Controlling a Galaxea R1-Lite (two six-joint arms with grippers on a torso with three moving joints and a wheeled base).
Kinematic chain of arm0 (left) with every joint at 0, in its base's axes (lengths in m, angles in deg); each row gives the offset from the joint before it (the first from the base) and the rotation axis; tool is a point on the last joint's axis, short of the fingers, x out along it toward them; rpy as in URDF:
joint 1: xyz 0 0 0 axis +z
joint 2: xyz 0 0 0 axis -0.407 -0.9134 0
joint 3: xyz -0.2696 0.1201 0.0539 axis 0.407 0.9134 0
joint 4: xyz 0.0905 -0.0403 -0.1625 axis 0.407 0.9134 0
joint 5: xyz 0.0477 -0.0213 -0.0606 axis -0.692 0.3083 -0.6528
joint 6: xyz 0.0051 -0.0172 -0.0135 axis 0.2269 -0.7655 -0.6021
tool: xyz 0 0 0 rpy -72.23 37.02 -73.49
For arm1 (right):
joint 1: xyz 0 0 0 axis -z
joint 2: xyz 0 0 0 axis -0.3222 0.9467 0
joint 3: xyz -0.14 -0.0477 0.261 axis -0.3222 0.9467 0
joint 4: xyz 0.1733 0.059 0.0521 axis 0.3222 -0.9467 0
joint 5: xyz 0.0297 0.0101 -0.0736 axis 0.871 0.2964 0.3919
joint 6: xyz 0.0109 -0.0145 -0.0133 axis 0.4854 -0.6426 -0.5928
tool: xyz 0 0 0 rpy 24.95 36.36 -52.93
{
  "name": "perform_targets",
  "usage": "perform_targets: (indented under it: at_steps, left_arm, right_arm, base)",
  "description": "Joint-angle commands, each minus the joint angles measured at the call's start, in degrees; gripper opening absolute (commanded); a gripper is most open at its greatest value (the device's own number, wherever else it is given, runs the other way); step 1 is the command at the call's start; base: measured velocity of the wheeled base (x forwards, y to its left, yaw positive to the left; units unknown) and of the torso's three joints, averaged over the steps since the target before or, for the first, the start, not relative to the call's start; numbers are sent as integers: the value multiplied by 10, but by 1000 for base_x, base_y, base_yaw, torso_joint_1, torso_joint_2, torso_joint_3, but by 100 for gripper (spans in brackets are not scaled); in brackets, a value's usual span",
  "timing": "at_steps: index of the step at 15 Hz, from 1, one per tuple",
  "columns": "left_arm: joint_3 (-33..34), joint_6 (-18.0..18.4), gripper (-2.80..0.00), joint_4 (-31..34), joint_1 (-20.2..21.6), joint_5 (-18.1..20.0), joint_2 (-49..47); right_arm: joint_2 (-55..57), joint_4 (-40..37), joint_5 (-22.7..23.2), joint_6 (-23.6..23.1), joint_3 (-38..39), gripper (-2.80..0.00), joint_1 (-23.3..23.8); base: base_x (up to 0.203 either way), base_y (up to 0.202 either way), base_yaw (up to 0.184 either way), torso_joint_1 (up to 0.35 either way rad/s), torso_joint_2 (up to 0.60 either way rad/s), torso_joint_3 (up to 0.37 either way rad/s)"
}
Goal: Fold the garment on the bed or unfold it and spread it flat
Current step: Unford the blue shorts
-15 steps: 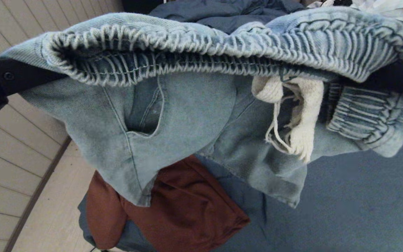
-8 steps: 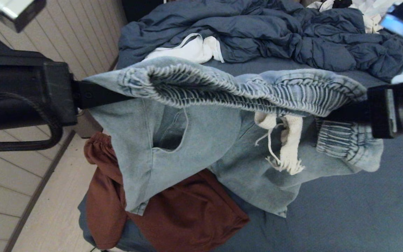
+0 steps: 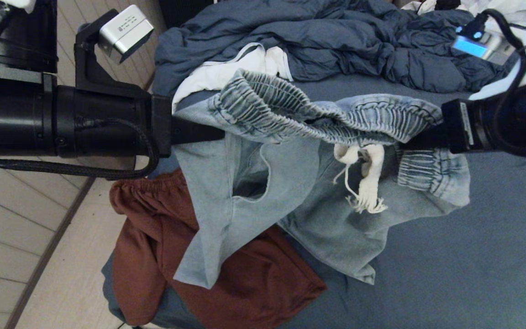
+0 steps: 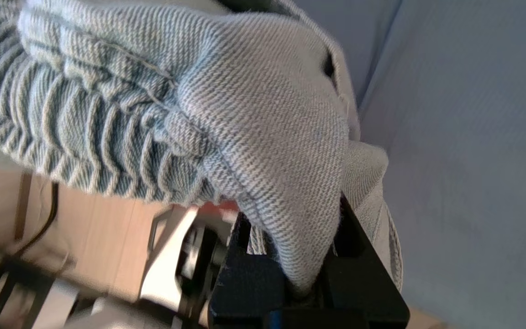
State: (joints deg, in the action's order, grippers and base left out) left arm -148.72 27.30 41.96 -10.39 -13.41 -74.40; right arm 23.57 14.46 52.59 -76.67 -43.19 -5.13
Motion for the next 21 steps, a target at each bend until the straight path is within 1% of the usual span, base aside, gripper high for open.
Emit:
perform_targets:
  at_steps: [1,2,4,6,8,11,13,15,17,21]
  left_arm:
    - [-3,-1,-280,15,0,1,19]
    - [-8,-2,-280,40,0,2,32]
    - [-13,-2,-280,103,-3,5,70]
    - [-14,-3,-280,142,-9,12,106]
    - [-14,-4,-280,171,-22,14,139]
    - [-24,-9,-280,224,-34,15,169]
    - [-33,-17,-280,245,-35,19,188]
    - [-34,-17,-280,257,-36,38,204]
    - [-49,-17,-280,275,-37,41,208]
    - [-69,-17,-280,301,-37,43,230]
  right_arm:
    - [-31,-35,2,1,-5,-280,-8]
    - [-47,-66,3,1,-11,-280,-19]
    - [-74,-125,9,8,-23,-280,-69]
    - [-97,-170,15,38,-37,-280,-123]
    - [-127,-214,16,58,-46,-280,-155]
    - [-156,-258,17,60,-46,-280,-160]
    - [-167,-277,27,61,-46,-280,-159]
    - [-180,-279,40,62,-44,-280,-159]
    - [-183,-284,44,62,-46,-280,-160]
    - [-203,-294,51,63,-47,-280,-192]
  base:
    - [0,0,0,0,0,0]
    - [0,0,0,0,0,0]
    - [0,0,0,0,0,0]
    - [0,0,0,0,0,0]
    - [0,0,0,0,0,0]
    - [0,0,0,0,0,0]
    - [0,0,0,0,0,0]
    - [0,0,0,0,0,0]
    - [0,0,0,0,0,0]
    - [0,0,0,0,0,0]
